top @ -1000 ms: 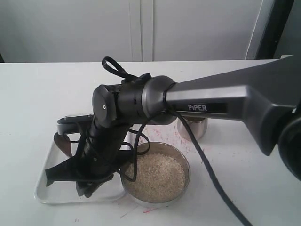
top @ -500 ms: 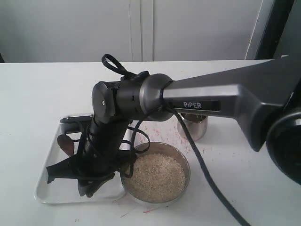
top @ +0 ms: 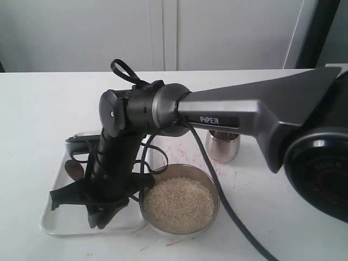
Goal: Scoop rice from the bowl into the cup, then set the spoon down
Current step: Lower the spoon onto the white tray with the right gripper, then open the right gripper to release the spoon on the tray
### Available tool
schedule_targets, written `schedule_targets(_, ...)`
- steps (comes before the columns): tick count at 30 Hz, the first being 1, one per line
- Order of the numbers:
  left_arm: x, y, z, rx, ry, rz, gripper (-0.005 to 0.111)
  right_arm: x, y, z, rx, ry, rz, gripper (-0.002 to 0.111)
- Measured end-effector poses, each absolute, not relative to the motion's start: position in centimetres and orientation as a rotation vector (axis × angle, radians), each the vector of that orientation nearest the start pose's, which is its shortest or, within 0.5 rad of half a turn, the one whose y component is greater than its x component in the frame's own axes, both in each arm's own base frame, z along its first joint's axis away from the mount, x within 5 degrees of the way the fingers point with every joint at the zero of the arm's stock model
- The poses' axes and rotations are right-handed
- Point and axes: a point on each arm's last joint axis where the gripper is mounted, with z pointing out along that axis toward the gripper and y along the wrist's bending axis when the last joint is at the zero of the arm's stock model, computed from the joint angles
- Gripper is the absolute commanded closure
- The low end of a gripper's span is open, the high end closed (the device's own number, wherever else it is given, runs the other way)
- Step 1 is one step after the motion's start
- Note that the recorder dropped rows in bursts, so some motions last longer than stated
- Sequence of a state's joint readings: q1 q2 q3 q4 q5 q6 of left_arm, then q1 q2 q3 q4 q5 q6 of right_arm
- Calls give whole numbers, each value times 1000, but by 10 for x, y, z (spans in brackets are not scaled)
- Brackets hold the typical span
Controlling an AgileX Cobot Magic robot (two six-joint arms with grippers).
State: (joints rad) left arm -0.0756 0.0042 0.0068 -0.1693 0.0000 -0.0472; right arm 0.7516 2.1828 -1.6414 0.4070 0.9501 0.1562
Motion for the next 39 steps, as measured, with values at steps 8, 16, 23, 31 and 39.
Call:
schedule_targets(8,57,-4,211,-106,1495,-236,92,307,323,153,-590,3046,537,91)
schedule_targets(16,57,-4,211,-106,1495,-236,92,307,323,153,-594,3046,532,89)
schedule_targets(23,57,-4,211,-106,1495,-236,92,308,323,153,-591,3040,535,76)
schedule_targets(31,57,-4,211,-106,1495,-236,92,309,324,153,-587,3026,538,74)
schedule_targets(39,57,-4,211,-106,1495,-236,92,311,324,168,-573,2965,570,74)
